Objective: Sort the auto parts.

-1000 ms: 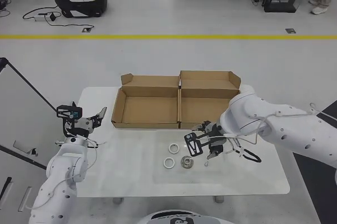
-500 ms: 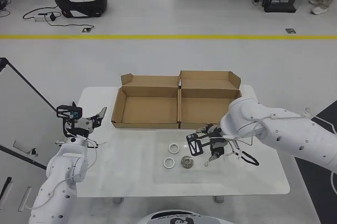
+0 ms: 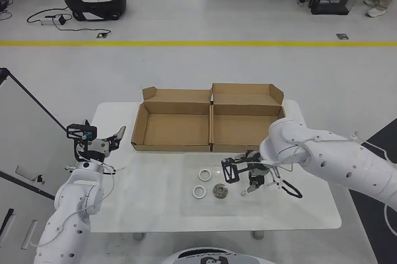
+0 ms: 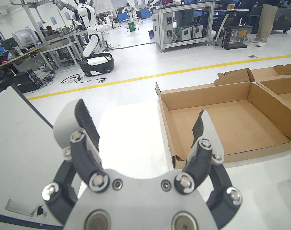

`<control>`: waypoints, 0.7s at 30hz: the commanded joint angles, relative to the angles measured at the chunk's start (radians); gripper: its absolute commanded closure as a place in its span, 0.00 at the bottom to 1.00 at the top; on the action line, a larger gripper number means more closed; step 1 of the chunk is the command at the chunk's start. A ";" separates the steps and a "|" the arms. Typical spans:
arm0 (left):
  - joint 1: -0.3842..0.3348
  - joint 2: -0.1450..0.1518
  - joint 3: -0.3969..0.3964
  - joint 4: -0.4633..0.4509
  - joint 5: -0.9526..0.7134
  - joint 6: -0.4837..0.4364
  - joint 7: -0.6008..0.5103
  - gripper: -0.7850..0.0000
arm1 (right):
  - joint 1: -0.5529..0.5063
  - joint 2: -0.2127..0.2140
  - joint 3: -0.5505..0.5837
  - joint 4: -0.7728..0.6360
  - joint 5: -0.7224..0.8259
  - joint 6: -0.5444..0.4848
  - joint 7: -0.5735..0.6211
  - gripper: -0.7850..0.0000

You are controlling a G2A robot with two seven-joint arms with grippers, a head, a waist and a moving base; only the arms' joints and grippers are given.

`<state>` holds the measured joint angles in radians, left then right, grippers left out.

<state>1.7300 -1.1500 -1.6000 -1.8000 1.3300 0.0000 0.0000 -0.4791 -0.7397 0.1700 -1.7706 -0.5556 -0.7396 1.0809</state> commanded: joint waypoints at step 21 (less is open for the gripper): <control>0.000 0.000 0.000 0.000 0.000 0.000 0.000 0.00 | -0.054 0.039 0.000 -0.053 0.003 0.026 0.025 0.51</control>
<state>1.7300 -1.1500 -1.6000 -1.8000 1.3300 0.0000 0.0000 -0.5303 -0.7009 0.1700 -1.8223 -0.5537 -0.7153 1.1050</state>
